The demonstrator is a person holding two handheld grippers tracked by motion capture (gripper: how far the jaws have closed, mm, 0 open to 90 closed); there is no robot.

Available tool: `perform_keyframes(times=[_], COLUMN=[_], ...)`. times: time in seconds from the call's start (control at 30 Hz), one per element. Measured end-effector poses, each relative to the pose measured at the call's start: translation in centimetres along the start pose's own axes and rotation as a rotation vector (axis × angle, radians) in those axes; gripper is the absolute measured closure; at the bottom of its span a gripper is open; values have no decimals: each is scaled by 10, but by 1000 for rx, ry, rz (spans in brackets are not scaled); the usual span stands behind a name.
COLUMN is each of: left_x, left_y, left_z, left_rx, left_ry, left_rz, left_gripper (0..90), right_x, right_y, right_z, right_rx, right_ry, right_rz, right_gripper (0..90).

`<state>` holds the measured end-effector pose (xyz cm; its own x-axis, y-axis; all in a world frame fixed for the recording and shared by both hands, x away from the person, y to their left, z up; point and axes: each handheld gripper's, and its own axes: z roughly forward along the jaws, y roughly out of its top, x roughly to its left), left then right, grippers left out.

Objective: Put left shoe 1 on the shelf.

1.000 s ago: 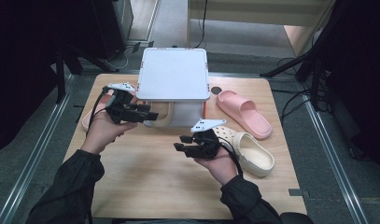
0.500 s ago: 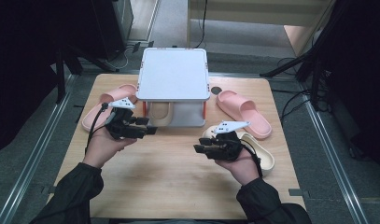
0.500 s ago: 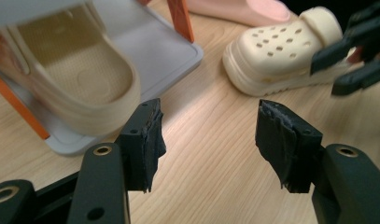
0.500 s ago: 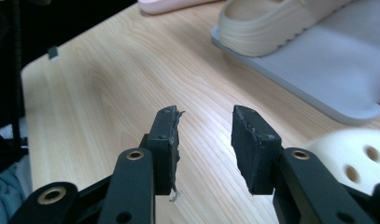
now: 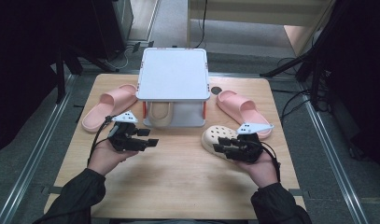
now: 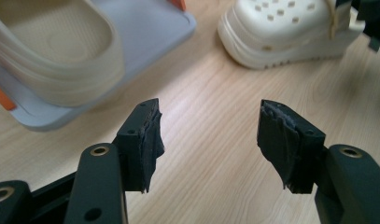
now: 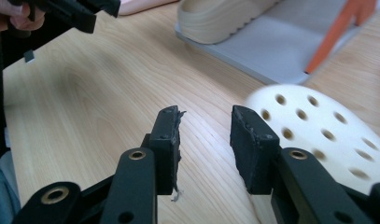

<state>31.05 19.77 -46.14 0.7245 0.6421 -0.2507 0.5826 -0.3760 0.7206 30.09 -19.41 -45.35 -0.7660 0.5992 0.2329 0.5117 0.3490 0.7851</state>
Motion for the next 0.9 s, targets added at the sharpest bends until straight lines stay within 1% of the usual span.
perform_keyframes(times=[0.03, 0.07, 0.1, 0.2, 0.27, 0.3, 0.33, 0.37, 0.43, 0.47, 0.5, 0.53, 0.7, 0.73, 0.8, 0.83, 0.9], left_x=[0, 0, -1, -1, 0, 0, 0, 0, -1, 0, 2, 3, 6, 7, 7, 7, 7], left_y=[-1, -1, -2, -2, -1, 1, 1, 4, 4, 5, 6, 7, 9, 9, 9, 9, 9], left_z=[1, 1, 4, 8, 10, 12, 12, 16, 18, 21, 24, 25, 26, 26, 25, 25, 25], left_rx=[0, 0, -4, 0, 3, 9, 9, 15, 17, 22, 20, 22, 11, 3, 2, 6, 4], left_ry=[-13, -13, -18, -26, -26, -23, -23, -23, -20, -34, -37, -40, -50, -50, -47, -42, -38], left_rz=[-1, -1, -6, -2, -2, 1, 1, 17, 17, 20, 26, 23, 18, 15, 13, 15, 16], left_gripper=[400, 400, 400, 401, 401, 401, 402, 403, 406, 406, 413, 414, 413, 413, 413, 413, 414], right_x=[-1, -1, -3, -5, -6, -7, -7, -9, -11, -11, -13, -14, -17, -21, -22, -26, -28], right_y=[-2, -2, -5, -11, -12, -16, -16, -20, -23, -23, -27, -29, -34, -37, -37, -39, -39], right_z=[-3, -3, -7, -16, -18, -25, -25, -31, -35, -35, -41, -43, -45, -45, -45, -45, -45], right_rx=[1, 1, -1, -9, -12, -20, -20, -27, -33, -33, -37, -36, -33, -24, -21, -20, -21], right_ry=[-6, -6, -16, -35, -39, -55, -55, -70, -78, -78, -88, -97, -119, -135, -139, -146, -145], right_rz=[2, 2, 5, 18, 21, 32, 32, 40, 46, 46, 41, 44, 60, 65, 72, 83, 88], right_gripper=[634, 634, 634, 634, 634, 634, 634, 634, 632, 632, 632, 632, 619, 615, 613, 609, 609])
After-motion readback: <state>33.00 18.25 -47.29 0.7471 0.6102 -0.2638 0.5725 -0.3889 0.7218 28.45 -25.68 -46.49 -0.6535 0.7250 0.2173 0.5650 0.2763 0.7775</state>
